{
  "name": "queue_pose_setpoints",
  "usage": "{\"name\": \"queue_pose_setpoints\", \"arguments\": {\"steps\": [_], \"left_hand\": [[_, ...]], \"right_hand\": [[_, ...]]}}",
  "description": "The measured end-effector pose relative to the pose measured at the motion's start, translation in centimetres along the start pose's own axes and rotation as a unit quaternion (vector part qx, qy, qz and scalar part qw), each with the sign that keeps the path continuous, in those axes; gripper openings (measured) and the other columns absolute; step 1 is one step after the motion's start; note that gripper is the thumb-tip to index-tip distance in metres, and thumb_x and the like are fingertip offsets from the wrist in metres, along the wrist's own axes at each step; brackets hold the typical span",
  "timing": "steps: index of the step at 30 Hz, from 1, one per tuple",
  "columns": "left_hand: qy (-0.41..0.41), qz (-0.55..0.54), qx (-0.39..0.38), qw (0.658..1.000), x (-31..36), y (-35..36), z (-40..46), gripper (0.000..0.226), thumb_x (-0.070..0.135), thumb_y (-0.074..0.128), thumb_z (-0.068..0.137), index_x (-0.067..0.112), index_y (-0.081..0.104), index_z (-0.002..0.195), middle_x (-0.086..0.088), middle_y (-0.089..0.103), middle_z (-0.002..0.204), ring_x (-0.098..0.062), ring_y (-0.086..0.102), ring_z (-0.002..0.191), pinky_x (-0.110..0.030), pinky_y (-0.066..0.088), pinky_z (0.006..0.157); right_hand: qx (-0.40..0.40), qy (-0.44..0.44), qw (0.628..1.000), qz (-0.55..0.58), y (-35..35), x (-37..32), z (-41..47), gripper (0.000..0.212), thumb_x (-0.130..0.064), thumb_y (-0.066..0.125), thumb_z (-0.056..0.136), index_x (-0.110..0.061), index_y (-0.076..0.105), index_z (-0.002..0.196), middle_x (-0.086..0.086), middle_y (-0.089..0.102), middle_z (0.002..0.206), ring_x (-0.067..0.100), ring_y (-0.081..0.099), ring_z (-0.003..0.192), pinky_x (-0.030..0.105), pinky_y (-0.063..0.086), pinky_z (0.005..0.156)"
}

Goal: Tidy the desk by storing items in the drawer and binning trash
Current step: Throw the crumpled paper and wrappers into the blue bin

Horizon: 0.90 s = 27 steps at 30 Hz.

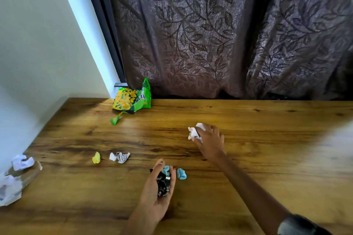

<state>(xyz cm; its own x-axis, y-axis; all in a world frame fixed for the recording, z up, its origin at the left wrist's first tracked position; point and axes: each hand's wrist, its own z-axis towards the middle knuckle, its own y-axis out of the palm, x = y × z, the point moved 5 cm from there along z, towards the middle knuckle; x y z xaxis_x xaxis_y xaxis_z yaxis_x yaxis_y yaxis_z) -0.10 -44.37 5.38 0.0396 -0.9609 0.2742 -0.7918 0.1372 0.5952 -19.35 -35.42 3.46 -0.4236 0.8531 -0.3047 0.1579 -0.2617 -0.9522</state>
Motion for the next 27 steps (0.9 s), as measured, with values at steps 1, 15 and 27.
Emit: {"name": "queue_pose_setpoints", "arguments": {"steps": [1,15,27], "left_hand": [[0.001,-0.003,0.003,1.0,0.0,-0.1,0.0,0.029,0.007,0.065,0.084,0.005,0.062,0.113,-0.017,0.059,0.113,-0.02,0.061,0.085,-0.038,0.056,0.063],[0.053,0.015,-0.057,0.997,-2.2,-1.1,-2.2,0.021,0.01,0.06,0.089,0.009,0.062,0.11,-0.012,0.066,0.094,-0.02,0.063,0.082,-0.036,0.055,0.076],[0.189,0.151,-0.11,0.964,-5.7,-4.4,-7.7,0.037,0.034,0.046,0.096,0.013,0.065,0.119,-0.012,0.065,0.118,-0.025,0.062,0.11,-0.039,0.045,0.092]], "right_hand": [[0.017,-0.02,1.0,-0.009,0.3,-0.4,-0.6,0.039,-0.037,0.043,0.096,-0.032,0.043,0.134,-0.003,0.032,0.148,0.025,0.026,0.133,0.042,0.029,0.102],[0.079,-0.048,0.898,0.431,-3.5,-5.4,-12.0,0.048,-0.02,0.048,0.096,-0.037,0.034,0.138,-0.026,0.037,0.132,-0.004,0.039,0.121,0.02,0.035,0.098],[0.001,-0.109,0.859,0.501,-2.9,-9.1,-22.7,0.045,-0.047,0.032,0.092,-0.036,0.032,0.135,-0.017,0.037,0.136,-0.008,0.028,0.129,0.012,0.024,0.107]]}}
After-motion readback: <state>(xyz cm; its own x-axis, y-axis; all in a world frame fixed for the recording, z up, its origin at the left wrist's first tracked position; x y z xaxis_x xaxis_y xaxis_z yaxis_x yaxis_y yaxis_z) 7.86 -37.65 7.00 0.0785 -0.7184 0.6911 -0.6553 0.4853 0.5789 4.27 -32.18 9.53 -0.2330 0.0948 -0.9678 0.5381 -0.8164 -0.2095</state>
